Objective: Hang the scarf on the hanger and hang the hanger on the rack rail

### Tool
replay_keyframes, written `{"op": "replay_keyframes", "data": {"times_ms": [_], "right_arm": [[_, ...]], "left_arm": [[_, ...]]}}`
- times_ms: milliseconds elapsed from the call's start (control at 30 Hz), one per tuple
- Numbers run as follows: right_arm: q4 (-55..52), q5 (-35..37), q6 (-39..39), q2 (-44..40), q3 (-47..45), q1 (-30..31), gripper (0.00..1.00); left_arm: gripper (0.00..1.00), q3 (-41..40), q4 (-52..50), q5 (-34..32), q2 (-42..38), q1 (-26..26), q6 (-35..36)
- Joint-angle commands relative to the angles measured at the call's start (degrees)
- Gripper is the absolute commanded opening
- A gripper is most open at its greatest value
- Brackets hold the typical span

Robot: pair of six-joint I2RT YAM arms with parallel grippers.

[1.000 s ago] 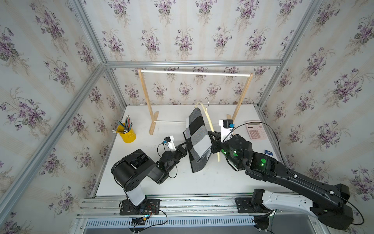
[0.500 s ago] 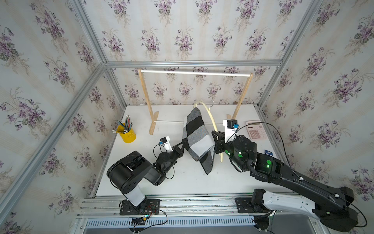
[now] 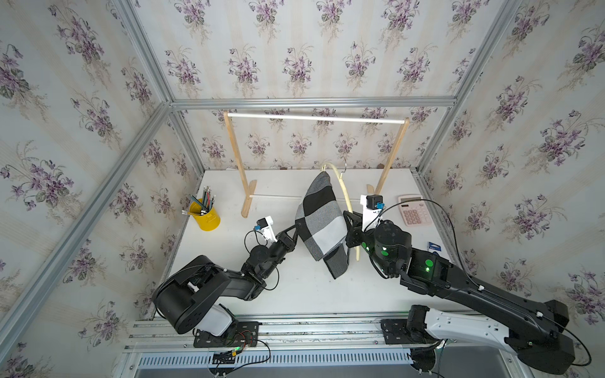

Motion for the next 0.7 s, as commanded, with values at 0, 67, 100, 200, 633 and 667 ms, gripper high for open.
{"op": "replay_keyframes", "data": {"times_ms": [0, 67, 100, 200, 633, 667], "right_arm": [[8.5, 3.5, -0.1, 0.4, -0.8, -0.1, 0.0], [8.9, 3.7, 0.2, 0.7, -1.3, -0.1, 0.0], [9.2, 3.9, 0.3, 0.7, -1.7, -0.1, 0.0], [10.1, 4.5, 0.9, 0.4, -2.8, -0.1, 0.0], [18.0, 7.0, 8.1, -3.9, -13.3, -0.4, 0.0], [18.6, 6.8, 8.8, -4.2, -14.2, -0.6, 0.0]], "left_arm": [[0.0, 2.3, -4.4, 2.3, -3.4, 0.0, 0.7], [0.0, 3.1, -6.6, 2.0, -6.8, 0.0, 1.7], [0.0, 3.6, -8.5, 1.8, -8.4, 0.0, 2.3], [0.0, 5.5, -15.5, 1.2, -14.5, 0.0, 4.9], [0.0, 14.2, -34.2, -2.7, -28.3, 0.0, 15.7], [0.0, 14.6, -33.9, -2.8, -28.0, 0.0, 16.0]]}}
